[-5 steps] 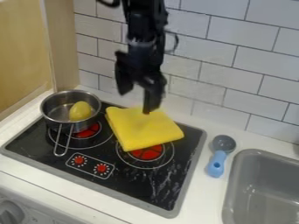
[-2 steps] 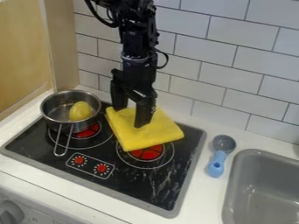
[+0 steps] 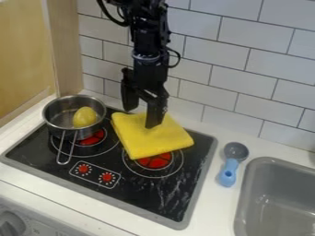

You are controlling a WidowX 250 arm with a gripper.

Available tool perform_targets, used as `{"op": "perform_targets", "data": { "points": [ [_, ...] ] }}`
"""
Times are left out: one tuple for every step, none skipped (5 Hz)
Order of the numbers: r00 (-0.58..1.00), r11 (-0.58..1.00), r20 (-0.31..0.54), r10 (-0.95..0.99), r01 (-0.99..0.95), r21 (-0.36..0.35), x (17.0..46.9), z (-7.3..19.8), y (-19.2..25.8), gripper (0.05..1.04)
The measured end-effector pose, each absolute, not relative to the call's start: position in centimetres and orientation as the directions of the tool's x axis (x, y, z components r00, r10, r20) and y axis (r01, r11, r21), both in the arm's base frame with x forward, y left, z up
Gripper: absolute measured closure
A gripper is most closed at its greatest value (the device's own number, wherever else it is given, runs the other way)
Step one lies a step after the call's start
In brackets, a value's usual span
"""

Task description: Move the yellow cloth to the bottom right corner of the stove

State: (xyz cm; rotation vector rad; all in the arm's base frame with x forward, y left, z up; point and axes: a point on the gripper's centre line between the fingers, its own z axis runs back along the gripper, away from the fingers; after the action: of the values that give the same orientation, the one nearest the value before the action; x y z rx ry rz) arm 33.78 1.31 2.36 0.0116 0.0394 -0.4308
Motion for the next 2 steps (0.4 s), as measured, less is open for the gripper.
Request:
{"op": "perform_targets", "data": {
  "points": [
    [0.907, 0.908, -0.043, -0.420, 0.420, -0.020, 34.10, 1.79, 1.01, 0.085],
    [0.912, 0.913, -0.041, -0.408, 0.407, -0.028, 34.16, 1.37, 0.82, 0.085]
  ]
}}
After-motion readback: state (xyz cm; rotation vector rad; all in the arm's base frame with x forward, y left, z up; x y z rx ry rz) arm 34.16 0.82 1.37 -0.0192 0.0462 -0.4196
